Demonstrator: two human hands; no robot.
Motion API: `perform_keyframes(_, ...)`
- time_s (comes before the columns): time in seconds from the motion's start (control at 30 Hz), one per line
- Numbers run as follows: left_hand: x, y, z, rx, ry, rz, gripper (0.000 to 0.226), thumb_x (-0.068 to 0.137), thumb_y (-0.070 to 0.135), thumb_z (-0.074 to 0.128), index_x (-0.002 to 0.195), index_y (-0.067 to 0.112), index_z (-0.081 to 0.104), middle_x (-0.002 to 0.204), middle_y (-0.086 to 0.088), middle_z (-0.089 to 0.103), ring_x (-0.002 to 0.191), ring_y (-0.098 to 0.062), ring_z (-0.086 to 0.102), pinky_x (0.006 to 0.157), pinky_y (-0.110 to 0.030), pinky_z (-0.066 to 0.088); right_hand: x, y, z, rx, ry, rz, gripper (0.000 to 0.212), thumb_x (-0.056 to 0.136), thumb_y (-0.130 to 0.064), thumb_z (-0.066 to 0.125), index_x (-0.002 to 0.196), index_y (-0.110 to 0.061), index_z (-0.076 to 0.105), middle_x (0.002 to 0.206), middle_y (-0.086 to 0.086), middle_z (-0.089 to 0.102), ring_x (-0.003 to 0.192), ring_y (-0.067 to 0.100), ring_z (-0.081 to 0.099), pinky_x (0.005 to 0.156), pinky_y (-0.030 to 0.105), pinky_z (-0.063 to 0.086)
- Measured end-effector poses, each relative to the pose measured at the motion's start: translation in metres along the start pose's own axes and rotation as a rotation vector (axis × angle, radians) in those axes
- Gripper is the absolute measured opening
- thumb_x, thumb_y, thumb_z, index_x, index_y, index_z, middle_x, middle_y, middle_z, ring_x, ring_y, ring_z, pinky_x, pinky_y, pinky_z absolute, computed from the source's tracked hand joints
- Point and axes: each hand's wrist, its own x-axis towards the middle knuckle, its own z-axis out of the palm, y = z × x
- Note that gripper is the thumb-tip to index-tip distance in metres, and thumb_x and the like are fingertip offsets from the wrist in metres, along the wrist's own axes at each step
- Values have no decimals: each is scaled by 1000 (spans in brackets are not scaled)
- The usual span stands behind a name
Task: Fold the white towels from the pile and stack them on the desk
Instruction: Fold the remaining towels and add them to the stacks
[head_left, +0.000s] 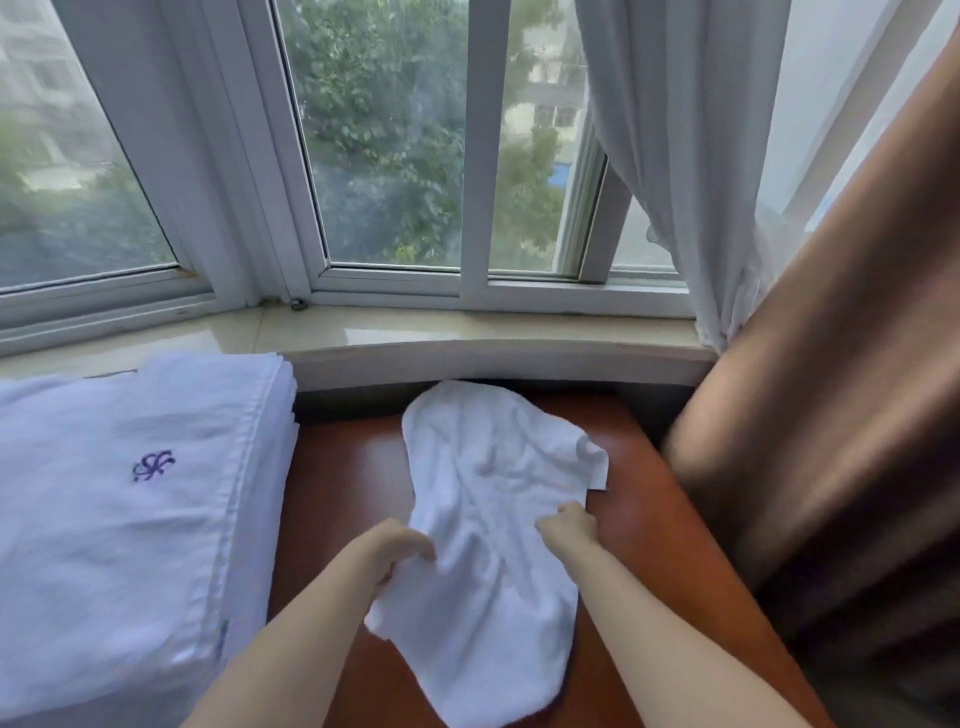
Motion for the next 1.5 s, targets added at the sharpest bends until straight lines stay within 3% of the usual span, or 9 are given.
perform_keyframes(0.2,-20,3,32,-110,-39,32,69,65,44,72,120,13,47,112,-5,53,107,-26,57,74,-30,44,-25,64,27,-94,-233,44,93,84,-27,70,151,-15,7,148,16,24,129,28,42,95,27,41)
perform_keyframes(0.43,-66,20,101,-604,-56,-7,15,88,21,63,94,7,60,76,-9,63,64,-23,61,52,-27,51,-37,112,-1,-661,-453,-347,45,88,-24,54,131,-20,40,131,7,52,121,26,50,94,31,42)
perform_keyframes(0.73,-104,21,122,-657,103,14,26,84,2,53,110,0,54,81,-13,58,65,-27,59,60,-32,48,-37,143,-44,-1213,-239,-684,37,93,-17,47,130,-20,52,136,6,39,126,25,35,100,38,31)
perform_keyframes(0.83,-109,12,120,-394,131,-142,17,87,5,54,103,1,53,82,-11,56,63,-25,58,62,-34,50,-32,145,-63,-1456,-187,-560,47,94,-30,43,140,-20,44,144,6,39,132,24,33,107,41,27)
perform_keyframes(0.93,-117,-1,114,207,34,-280,25,87,29,62,100,8,62,96,-7,59,75,-21,58,62,-28,48,-31,153,-82,-1245,-63,-525,43,93,-27,40,135,-21,47,142,3,39,127,21,39,102,37,31)
perform_keyframes(1.03,-107,-17,115,113,-25,-276,58,91,40,58,136,6,47,127,-13,57,110,-26,58,86,-34,47,-35,160,-78,-985,-267,-726,57,94,-27,44,148,-22,27,157,1,16,138,22,26,108,39,29)
perform_keyframes(1.2,-92,-32,135,1,227,-48,61,95,14,48,150,12,22,113,-11,54,77,-23,55,56,-26,46,-49,162,-59,-1151,-376,-762,56,96,-47,37,147,-23,30,149,2,38,136,25,33,115,48,11)
perform_keyframes(1.3,-88,-29,143,223,155,-151,45,95,10,47,140,3,45,130,-16,55,113,-30,56,84,-30,46,-41,148,-69,-1383,-267,-670,45,98,-42,35,134,-19,49,136,5,52,131,24,40,116,45,8)
perform_keyframes(1.5,-97,-7,166,393,-235,-345,20,89,31,59,99,13,60,88,-3,56,69,-16,56,70,-26,48,-9,154,-92,-1175,-328,-694,49,96,-35,41,143,-20,38,155,6,23,140,25,25,112,42,21)
